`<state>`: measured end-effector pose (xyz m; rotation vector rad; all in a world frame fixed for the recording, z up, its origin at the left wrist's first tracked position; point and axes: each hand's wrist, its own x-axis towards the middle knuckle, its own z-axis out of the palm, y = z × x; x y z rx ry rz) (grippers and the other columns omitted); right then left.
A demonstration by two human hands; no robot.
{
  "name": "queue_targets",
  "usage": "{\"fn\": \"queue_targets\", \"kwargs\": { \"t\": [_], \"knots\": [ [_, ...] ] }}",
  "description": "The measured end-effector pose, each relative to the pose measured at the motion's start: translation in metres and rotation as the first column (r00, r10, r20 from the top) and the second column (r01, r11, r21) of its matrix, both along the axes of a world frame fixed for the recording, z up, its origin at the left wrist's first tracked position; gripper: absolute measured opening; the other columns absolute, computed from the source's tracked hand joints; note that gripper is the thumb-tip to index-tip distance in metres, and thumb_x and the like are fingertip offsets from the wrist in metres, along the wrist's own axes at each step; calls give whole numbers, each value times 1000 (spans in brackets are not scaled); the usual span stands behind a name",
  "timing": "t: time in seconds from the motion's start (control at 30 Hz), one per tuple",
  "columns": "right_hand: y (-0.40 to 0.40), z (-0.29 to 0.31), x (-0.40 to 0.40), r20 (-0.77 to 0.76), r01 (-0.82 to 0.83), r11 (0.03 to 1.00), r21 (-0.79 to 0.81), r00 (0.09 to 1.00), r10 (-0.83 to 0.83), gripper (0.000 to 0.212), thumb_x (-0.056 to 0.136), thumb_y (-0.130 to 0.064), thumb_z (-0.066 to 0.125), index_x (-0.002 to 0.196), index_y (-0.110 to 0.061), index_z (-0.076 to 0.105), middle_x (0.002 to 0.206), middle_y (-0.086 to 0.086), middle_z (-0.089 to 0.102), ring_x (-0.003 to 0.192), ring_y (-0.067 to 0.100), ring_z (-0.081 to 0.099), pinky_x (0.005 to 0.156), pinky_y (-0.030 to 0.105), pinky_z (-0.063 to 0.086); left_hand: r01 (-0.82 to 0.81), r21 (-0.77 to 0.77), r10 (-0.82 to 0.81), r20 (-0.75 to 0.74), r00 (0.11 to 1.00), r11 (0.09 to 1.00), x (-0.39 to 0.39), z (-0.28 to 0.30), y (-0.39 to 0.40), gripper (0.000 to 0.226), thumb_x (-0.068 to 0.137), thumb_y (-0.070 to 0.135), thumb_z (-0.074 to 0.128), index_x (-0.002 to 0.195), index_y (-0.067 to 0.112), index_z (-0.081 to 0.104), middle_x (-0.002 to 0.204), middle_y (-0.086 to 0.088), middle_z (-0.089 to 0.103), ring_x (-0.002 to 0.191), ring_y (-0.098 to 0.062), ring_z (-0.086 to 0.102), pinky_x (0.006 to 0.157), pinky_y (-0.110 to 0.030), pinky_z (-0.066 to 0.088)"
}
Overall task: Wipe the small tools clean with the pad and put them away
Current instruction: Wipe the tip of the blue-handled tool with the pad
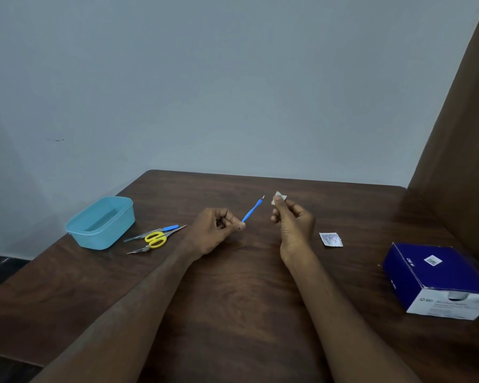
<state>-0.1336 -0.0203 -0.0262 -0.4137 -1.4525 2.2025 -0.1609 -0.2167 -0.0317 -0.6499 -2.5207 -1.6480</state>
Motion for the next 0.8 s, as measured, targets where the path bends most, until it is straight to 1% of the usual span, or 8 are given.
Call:
{"fn": "queue_targets", "kwargs": {
  "t": [0.07, 0.17, 0.3, 0.4, 0.47, 0.57, 0.67, 0.8],
  "knots": [
    [-1, -7, 2, 88, 56, 975, 217, 993, -77, 20, 91, -33, 82, 78, -19, 79, 64, -6, 71, 57, 8, 60, 62, 26, 51, -1, 30, 1, -2, 1000, 1000, 1, 0, 0, 19, 92, 13, 84, 83, 0, 74, 69, 12, 73, 61, 1, 51, 59, -14, 42],
    [-10, -10, 8, 122, -82, 911, 404, 992, 35, 17, 94, -30, 77, 78, -26, 79, 67, -5, 75, 61, 8, 64, 68, 32, 55, 6, 38, -5, -11, 1000, 999, 0, -1, 0, 17, 91, 15, 86, 79, 10, 74, 78, -7, 77, 66, -6, 54, 61, -20, 44],
    [-28, -5, 13, 131, -281, 886, 369, 959, 250, 13, 93, -21, 74, 84, -23, 82, 69, -2, 73, 64, 9, 63, 66, 32, 55, 0, -8, 0, -16, 1000, 1000, -4, -3, -2, 19, 93, 20, 85, 79, 14, 73, 66, 1, 66, 60, -6, 50, 54, -20, 39],
    [-27, -4, 11, 121, -210, 931, 300, 976, 181, 7, 93, -21, 77, 90, -18, 83, 68, -2, 73, 60, 10, 61, 65, 32, 54, -12, -113, 9, -28, 1000, 994, -4, -2, -1, 20, 93, 23, 85, 80, 13, 74, 64, 4, 68, 56, -4, 51, 53, -20, 39],
    [-19, -1, 9, 98, -123, 965, 232, 990, 102, 7, 92, -20, 80, 85, -24, 79, 70, -1, 73, 62, 10, 62, 63, 31, 53, -18, -169, 12, -38, 999, 985, -4, -1, 1, 18, 92, 26, 86, 81, 15, 76, 71, 1, 75, 61, -3, 57, 56, -22, 44],
    [-14, -4, 5, 87, -98, 945, 313, 993, 75, 20, 89, -26, 82, 72, -31, 76, 69, -8, 74, 67, 9, 64, 68, 38, 57, -38, -197, 29, -49, 998, 980, -2, -2, 1, 18, 92, 28, 86, 82, 15, 77, 77, -4, 78, 64, -6, 60, 60, -24, 46],
    [-20, -7, 9, 138, -175, 873, 456, 982, 125, 11, 87, -36, 83, 80, -28, 83, 66, -14, 74, 67, 3, 66, 79, 41, 61, -33, -185, 25, -43, 999, 982, -1, -1, 0, 18, 92, 25, 85, 83, 12, 77, 77, -7, 78, 63, -4, 59, 59, -23, 45],
    [-12, 0, 7, 100, -91, 923, 375, 993, 57, 15, 87, -33, 85, 75, -29, 78, 65, -6, 74, 63, 7, 64, 75, 45, 61, -22, -220, 17, -27, 999, 975, 2, 2, 2, 18, 92, 28, 86, 84, 13, 78, 80, -8, 78, 66, -8, 61, 62, -27, 47]
  ]
}}
